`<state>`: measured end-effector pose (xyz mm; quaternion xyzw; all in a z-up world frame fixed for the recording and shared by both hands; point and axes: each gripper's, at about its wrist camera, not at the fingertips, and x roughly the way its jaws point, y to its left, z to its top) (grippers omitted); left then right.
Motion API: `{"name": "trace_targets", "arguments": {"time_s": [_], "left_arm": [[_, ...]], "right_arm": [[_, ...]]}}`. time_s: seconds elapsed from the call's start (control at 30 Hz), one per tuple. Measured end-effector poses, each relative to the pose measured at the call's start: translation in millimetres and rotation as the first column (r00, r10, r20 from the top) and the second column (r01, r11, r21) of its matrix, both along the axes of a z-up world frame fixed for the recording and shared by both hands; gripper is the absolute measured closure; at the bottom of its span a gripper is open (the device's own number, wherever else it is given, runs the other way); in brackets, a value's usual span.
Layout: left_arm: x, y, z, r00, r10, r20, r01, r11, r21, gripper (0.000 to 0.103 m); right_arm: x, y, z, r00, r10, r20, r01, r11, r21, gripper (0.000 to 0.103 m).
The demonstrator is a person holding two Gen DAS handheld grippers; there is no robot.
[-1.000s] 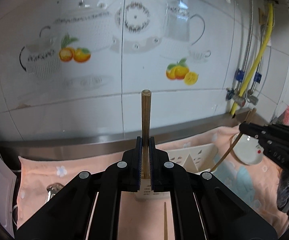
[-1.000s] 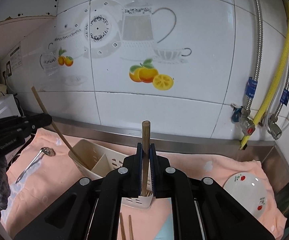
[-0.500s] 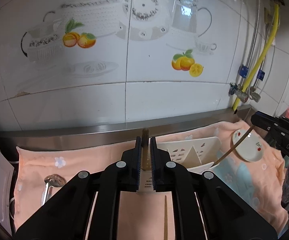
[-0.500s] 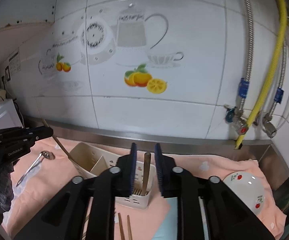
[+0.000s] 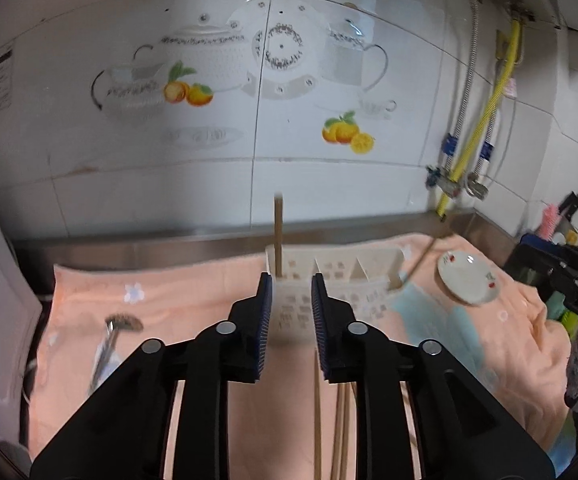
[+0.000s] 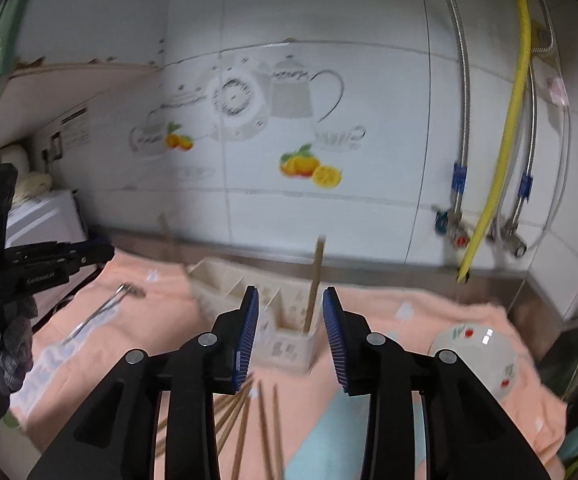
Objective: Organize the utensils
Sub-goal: 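Move both open tools back over the loose chopsticks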
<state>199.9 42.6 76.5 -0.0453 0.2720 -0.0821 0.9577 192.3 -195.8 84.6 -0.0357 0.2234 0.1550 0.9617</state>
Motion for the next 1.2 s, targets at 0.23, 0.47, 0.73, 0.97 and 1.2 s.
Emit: {"name": "trace_targets", "arguments": {"time_s": [0.23,0.47,0.73,0.97,1.2], "left_arm": [[-43.8,1.8,-40.6,0.998,-0.006,-0.058,0.003,0.999,-0.042,0.071],[-71.5,0.2,-78.2,0.994,0.006,-0.106,-0.009,1.0,-0.029,0.064],[-87.2,0.6,-119.5,0.983,0.01,-0.184,-0.02,0.998,-0.051,0.064],[-93.1,-0.1,-144.6,0.972,0.013,-0.235,-0.027,0.998,-0.057,0.064],[-95.6,3.3,-152.9,0.968,0.018,-0.25,-0.035,0.997,-0.063,0.064]], "right_arm": [[-45.3,-1.2,-53.2,0.995,0.044,-0.091,-0.042,0.999,0.016,0.063],[-72.4,-2.6,-105.7,0.989,0.022,-0.144,-0.031,0.998,-0.055,0.06],[-75.4,-20.2,-158.9,0.965,-0.011,-0.262,-0.006,0.998,-0.064,0.06],[-64.6,-29.7,-190.2,0.943,-0.032,-0.332,0.01,0.998,-0.068,0.066],[-52.1,-24.3,-201.6,0.931,-0.013,-0.364,-0.014,0.997,-0.071,0.076]]}}
